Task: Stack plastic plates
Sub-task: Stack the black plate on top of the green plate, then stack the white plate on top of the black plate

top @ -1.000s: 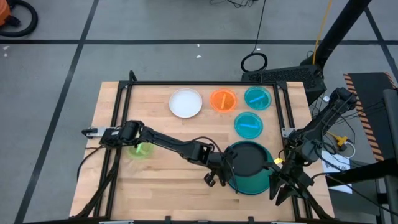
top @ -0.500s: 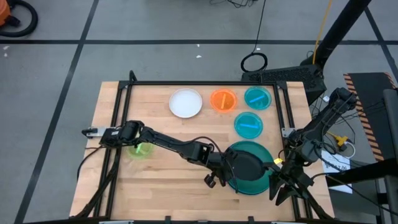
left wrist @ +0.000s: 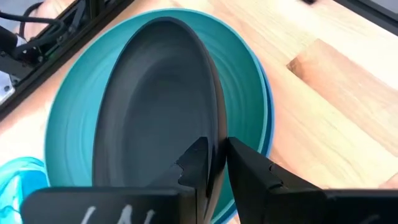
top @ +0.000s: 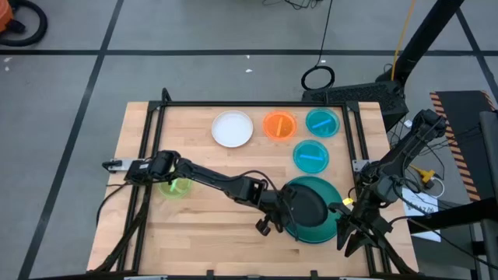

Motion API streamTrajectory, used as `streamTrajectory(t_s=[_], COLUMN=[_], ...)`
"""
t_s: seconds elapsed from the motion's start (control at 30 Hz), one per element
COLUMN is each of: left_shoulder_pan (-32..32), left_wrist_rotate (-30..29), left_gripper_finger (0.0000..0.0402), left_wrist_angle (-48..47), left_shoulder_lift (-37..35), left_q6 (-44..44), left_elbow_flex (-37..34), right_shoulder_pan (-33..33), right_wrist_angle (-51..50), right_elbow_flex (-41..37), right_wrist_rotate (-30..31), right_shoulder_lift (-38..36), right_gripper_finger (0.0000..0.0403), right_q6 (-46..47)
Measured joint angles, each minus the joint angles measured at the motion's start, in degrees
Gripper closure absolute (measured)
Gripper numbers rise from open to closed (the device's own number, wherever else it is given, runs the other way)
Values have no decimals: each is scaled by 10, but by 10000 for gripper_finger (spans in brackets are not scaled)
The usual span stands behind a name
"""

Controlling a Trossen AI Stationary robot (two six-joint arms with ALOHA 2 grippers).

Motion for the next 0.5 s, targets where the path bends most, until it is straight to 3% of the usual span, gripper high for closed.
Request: streamTrajectory(t_s=[0.17, 0.5], left_shoulder_pan=[2, 4], left_wrist_rotate=[0, -1], left_gripper_finger=[324, 235], left_wrist_angle=[4, -22], left_shoulder_lift=[0, -1], left_q6=[-20, -31], left_elbow_flex=[0, 28], right_shoulder_pan=[0, 0], right_wrist_angle=[-2, -4], right_elbow_flex=[0, 0], right_wrist_rotate=[0, 0], right_shoulder_lift=[0, 0], right_gripper_finger=[271, 271], right_q6=[0, 0])
